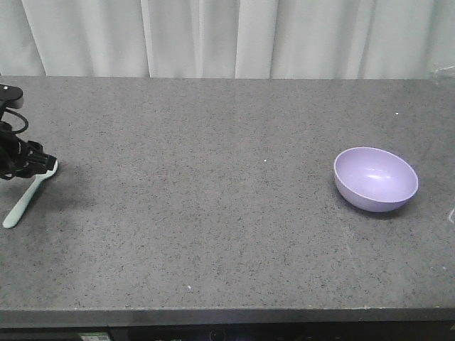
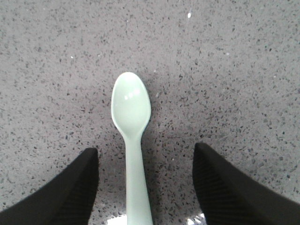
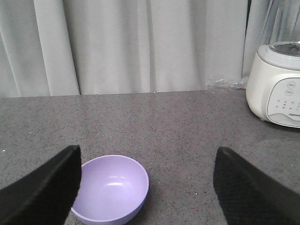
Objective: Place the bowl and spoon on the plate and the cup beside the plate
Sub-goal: 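Close the left gripper on the mint spoon handle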
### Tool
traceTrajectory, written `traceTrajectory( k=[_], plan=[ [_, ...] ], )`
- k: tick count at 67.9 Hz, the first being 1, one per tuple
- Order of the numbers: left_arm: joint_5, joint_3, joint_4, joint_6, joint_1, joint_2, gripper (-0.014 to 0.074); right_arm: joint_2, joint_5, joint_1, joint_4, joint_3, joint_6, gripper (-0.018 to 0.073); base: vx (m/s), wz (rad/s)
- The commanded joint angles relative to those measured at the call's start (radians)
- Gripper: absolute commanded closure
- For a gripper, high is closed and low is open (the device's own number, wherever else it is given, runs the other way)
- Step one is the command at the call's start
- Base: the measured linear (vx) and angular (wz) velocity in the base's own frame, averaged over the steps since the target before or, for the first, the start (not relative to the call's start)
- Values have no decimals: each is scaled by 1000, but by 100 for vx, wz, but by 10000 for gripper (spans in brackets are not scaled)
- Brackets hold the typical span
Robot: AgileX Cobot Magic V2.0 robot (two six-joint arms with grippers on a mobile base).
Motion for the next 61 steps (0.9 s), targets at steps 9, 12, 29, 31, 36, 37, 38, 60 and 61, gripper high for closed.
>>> traceTrajectory(
  k=[9,12,29,31,36,37,38,60,61],
  plan=[
    [-28,-31,-10,-5,1,-19,164,7,-54,-5,-9,-33,-5,-10,0,0],
    [-24,-31,-10,-6,1,-14,164,7,-51,-5,-10,-33,-5,-10,0,0],
    [-16,-31,-5,-7,1,21,164,7,-35,-5,-10,-33,-5,-10,0,0],
    [-15,-31,-5,-8,1,24,164,7,-35,-5,-11,-33,-5,-10,0,0],
    [-5,-39,-6,-9,1,32,164,7,-35,-5,-11,-33,-5,-10,0,0],
    [-2,-40,-6,-11,1,35,164,7,-35,-5,-11,-33,-5,-10,0,0],
    [3,-43,-5,-14,1,38,164,7,-35,-5,-11,-33,-5,-10,0,0],
    [180,-201,57,-105,1,104,164,7,-35,-5,-11,-33,-5,-10,0,0],
    [191,-207,63,-106,1,107,164,7,-35,-5,-11,-33,-5,-10,0,0]
  ],
)
